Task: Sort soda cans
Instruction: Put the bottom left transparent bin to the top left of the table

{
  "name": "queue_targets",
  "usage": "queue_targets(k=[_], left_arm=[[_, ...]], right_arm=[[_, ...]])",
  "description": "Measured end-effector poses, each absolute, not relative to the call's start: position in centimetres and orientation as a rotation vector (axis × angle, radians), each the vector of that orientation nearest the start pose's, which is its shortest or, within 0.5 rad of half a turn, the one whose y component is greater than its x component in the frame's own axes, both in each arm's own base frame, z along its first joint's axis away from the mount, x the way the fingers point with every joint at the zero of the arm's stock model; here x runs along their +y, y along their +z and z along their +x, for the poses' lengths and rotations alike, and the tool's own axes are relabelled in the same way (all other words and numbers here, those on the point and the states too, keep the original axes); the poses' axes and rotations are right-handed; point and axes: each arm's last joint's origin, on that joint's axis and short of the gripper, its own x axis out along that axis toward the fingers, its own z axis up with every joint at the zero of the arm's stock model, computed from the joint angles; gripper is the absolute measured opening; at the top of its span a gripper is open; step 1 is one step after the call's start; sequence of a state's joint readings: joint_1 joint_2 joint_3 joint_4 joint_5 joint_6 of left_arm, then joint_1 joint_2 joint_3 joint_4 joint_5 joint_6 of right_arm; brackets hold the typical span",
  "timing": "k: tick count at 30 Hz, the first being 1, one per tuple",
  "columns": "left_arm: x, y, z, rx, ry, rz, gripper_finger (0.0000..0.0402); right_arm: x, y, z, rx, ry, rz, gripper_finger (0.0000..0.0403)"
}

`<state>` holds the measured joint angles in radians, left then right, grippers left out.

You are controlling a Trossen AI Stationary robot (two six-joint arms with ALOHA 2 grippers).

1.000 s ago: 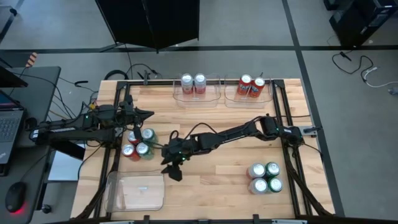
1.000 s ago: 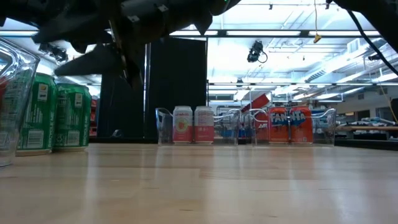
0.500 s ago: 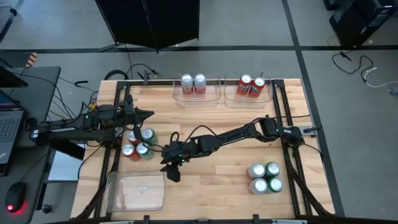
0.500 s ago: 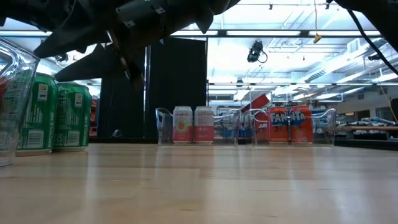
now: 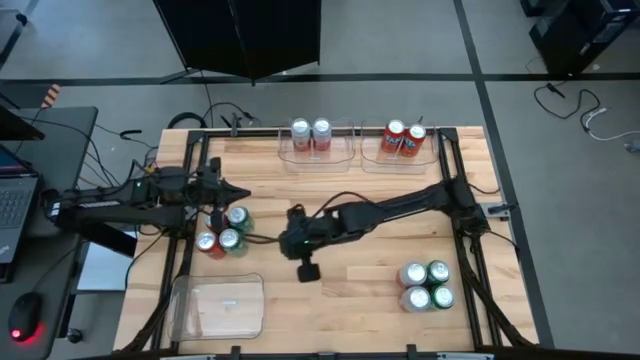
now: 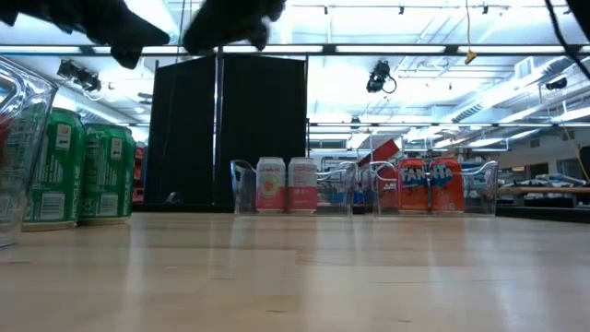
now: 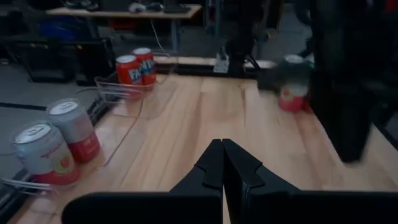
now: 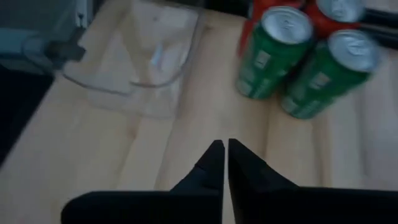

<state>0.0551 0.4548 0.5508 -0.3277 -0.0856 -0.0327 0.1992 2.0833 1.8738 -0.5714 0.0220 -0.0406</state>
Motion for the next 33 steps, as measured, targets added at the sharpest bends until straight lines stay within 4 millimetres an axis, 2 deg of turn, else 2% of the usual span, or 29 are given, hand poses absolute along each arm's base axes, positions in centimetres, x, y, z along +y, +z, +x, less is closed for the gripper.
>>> queue_targets(k=[1, 3, 8, 14, 18, 23, 29, 33], left_arm=[[0.8, 28.3, 11.7, 0.247, 0.137, -0.026, 0.0000], [0.6, 28.8, 12.1, 0.288, 0.122, -0.022, 0.0000], [-0.1, 30.0, 13.2, 0.354, 0.065, -0.006, 0.0000], [-1.6, 30.9, 14.8, 0.479, -0.024, 0.018, 0.0000], [-3.3, 30.9, 16.1, 0.606, -0.105, 0.058, 0.0000], [-5.9, 30.5, 17.6, 0.785, -0.151, 0.004, 0.0000], [-8.5, 29.0, 19.1, 1.027, -0.150, -0.054, 0.0000], [-10.2, 27.8, 20.0, 1.125, -0.208, -0.075, 0.0000]], right_arm=[[9.1, 27.5, 45.6, 0.774, 0.170, -0.137, 0.0007], [8.8, 26.4, 44.8, 0.767, 0.156, -0.153, 0.0004], [7.8, 20.8, 41.7, 0.734, 0.156, -0.157, 0.0000], [6.7, 18.2, 37.3, 0.595, 0.124, -0.046, 0.0000], [6.6, 18.3, 35.0, 0.499, 0.108, 0.003, 0.0000], [7.0, 18.4, 33.3, 0.457, 0.106, 0.016, 0.0000], [7.2, 18.5, 33.0, 0.434, 0.115, 0.020, 0.0000], [7.2, 18.6, 33.0, 0.427, 0.110, 0.041, 0.0000]])
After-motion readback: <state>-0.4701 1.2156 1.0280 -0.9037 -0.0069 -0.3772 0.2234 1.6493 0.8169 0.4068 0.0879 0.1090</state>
